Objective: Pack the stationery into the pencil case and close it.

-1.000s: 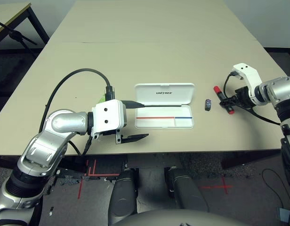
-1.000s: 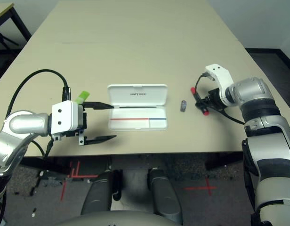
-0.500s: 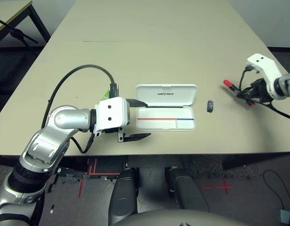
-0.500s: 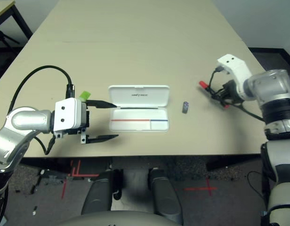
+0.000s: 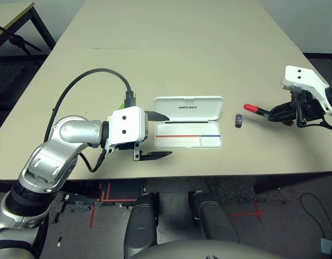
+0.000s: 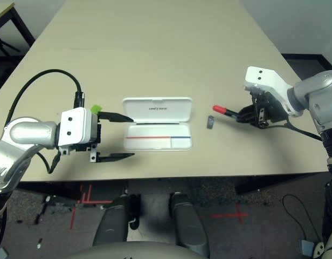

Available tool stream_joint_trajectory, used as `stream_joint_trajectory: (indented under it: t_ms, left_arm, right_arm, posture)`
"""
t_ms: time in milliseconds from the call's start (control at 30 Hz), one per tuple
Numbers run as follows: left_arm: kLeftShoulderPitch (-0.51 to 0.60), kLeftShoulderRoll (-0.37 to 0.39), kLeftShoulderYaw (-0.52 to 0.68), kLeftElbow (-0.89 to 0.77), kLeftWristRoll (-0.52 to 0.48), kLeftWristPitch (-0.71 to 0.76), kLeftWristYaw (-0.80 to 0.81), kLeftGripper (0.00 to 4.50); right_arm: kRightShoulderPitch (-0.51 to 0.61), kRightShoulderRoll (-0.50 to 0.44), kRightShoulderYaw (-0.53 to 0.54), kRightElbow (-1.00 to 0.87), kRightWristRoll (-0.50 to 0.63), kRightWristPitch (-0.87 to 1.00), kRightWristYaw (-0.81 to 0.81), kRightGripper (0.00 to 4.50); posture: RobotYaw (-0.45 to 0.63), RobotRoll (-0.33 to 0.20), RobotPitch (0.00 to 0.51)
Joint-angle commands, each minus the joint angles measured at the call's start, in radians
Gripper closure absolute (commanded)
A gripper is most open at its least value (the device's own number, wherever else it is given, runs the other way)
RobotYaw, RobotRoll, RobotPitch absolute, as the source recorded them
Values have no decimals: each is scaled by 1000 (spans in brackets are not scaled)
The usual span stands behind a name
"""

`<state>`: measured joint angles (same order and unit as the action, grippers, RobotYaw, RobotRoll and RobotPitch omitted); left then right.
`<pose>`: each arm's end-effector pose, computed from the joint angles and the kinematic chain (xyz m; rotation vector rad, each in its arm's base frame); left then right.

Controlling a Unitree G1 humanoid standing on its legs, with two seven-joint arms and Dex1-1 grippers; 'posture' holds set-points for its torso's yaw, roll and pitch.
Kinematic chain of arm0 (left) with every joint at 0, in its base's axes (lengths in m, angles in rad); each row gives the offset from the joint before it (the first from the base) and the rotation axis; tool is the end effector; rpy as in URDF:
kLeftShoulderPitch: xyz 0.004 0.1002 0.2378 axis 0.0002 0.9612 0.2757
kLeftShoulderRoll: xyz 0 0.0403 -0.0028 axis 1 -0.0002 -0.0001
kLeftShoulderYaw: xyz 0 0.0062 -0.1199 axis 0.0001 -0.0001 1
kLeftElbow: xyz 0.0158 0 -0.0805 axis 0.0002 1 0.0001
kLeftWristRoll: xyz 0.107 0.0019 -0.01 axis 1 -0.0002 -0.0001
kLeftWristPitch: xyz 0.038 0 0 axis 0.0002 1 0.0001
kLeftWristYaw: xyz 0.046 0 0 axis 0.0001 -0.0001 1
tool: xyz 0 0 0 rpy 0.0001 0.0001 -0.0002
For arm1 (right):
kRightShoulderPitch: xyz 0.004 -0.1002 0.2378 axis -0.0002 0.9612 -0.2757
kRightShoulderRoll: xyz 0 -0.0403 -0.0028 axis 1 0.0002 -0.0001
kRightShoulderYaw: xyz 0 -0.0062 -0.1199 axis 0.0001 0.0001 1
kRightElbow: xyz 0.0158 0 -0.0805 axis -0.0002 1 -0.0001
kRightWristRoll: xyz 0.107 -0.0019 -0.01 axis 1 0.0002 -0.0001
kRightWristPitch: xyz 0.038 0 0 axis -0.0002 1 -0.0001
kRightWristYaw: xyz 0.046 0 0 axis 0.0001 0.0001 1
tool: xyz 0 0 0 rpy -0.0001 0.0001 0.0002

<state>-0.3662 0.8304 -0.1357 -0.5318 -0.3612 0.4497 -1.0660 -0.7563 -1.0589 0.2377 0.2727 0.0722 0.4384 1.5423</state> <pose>0.2295 0.1990 0.2023 0.6756 0.0243 -1.3399 0.3005 -0.3129 0.2485 -0.7043 0.6903 1.0920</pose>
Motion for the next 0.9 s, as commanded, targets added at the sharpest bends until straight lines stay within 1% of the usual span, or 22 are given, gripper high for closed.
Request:
stream_joint_trajectory:
  t_ms: [33, 133, 233, 333, 400, 467, 633, 900]
  left_arm:
    - [15, 14, 8, -19, -25, 18, -12, 0]
    - [24, 24, 17, -41, -37, 35, -8, 0]
    - [34, 34, 28, -61, -49, 51, -3, 0]
    - [37, 44, 33, -66, -51, 61, -2, 0]
    - [18, 42, 16, -43, -38, 59, -3, 0]
    - [5, 38, 2, -18, -27, 51, -4, 0]
    - [47, 63, 29, -15, -25, 21, -17, 0]
    - [125, 93, 69, -48, -29, -11, -15, 0]
  right_arm:
    - [-6, 2, 3, -113, 39, 36, 51, 4021]
    - [-18, 24, 20, -174, 48, 61, 63, 4021]
    - [-30, 67, 33, -235, 86, 117, 70, 4021]
    - [-40, 103, 60, -263, 79, 109, 67, 4021]
    - [-45, 126, 75, -273, 76, 104, 63, 4021]
    - [-51, 152, 95, -277, 67, 94, 57, 4021]
    - [-79, 251, 154, -245, 7, 36, -5, 4021]
    - [-79, 339, 195, -189, -47, -36, -60, 4021]
  posture:
    - [18, 0, 159]
    - [28, 0, 165]
    - [35, 0, 167]
    - [42, 0, 168]
    - [47, 0, 168]
    - [50, 0, 168]
    - [59, 0, 165]
    - [75, 0, 158]
